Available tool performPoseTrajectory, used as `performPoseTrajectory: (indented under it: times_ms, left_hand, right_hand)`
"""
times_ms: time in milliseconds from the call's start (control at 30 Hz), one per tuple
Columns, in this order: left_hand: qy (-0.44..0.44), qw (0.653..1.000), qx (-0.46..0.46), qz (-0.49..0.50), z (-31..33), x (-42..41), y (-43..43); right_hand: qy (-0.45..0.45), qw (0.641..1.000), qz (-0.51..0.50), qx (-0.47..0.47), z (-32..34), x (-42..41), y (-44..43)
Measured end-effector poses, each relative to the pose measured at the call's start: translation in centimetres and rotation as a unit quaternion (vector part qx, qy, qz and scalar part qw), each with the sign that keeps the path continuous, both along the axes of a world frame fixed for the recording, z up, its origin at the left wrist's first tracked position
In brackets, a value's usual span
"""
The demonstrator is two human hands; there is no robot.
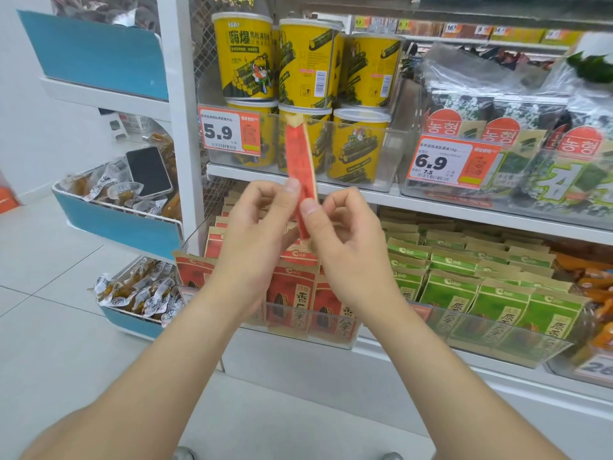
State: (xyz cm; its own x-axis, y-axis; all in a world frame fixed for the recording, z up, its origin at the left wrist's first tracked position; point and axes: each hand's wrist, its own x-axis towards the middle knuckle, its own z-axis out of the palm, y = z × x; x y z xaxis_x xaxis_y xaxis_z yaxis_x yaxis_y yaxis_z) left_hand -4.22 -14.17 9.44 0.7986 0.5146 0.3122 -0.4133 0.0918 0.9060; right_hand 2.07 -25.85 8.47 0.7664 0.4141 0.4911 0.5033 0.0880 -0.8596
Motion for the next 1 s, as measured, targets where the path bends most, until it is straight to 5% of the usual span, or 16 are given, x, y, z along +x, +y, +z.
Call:
performPoseTrajectory:
  times_ms: [233, 667, 833, 1000]
  left_hand:
    - [0.004, 0.987, 0.16, -0.012, -1.1, -0.5, 0.4]
    - [0.047, 0.986, 0.146, -0.066, -1.4, -1.0, 2.4]
    - [0.048, 0.995, 0.069, -0.054, -0.7, -1.1, 1.8]
    - [0.087, 0.975, 0.205, -0.027, -0.8, -1.3, 2.0]
  right_hand:
    - [0.0, 1.0, -0.005, 0.026, 0.0, 0.9, -0.5]
    - [0.029, 0.999, 0.045, 0.003, -0.5, 1.6, 0.0]
    - [-0.048, 0.993, -0.025, -0.103, -1.2, 0.6, 0.4]
    - [-0.13, 0.968, -0.141, -0.158, -1.7, -0.5, 1.2]
